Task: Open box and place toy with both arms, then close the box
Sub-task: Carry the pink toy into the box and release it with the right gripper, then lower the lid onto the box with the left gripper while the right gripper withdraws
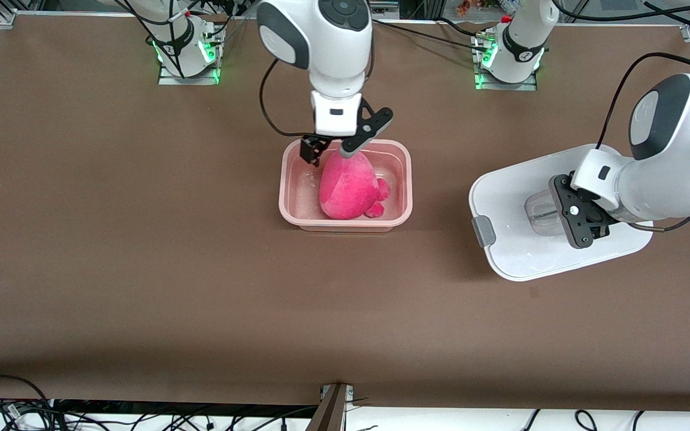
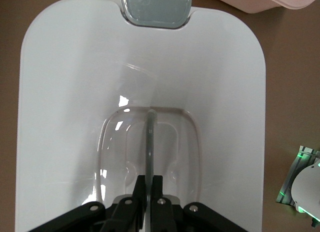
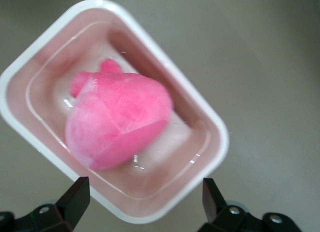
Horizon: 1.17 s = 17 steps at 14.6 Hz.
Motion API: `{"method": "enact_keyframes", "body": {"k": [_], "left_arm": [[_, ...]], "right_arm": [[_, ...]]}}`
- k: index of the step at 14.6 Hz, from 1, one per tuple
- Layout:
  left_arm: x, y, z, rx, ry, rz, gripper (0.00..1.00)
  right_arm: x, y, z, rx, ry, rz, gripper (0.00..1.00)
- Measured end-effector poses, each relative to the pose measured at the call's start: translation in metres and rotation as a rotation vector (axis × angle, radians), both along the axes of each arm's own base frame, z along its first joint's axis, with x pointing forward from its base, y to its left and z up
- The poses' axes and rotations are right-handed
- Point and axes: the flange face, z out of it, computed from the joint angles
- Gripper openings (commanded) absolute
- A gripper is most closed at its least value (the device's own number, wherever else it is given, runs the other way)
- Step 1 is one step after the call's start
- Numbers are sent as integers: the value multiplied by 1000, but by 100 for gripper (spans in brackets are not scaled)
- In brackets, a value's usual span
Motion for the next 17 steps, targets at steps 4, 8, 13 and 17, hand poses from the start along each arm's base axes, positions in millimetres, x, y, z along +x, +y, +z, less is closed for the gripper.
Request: {"method": "enact_keyframes", "body": {"k": [4,8,13,17], "left_arm": [[3,-28,-3,-14,-39,-55,0],[-14,-148,-14,-75,-79,-222,0],[-50,-280,-42,-218,-120,-344,0],[-66,-334,-79,-267,-119,-384,0]], "right_arm": [[73,-111,44,-18,-35,-228,100],[133,-232,58,84,19,-480,100],[157,-328,68,46,15,-651,100],[158,-384,70,19,64,-743,100]]}}
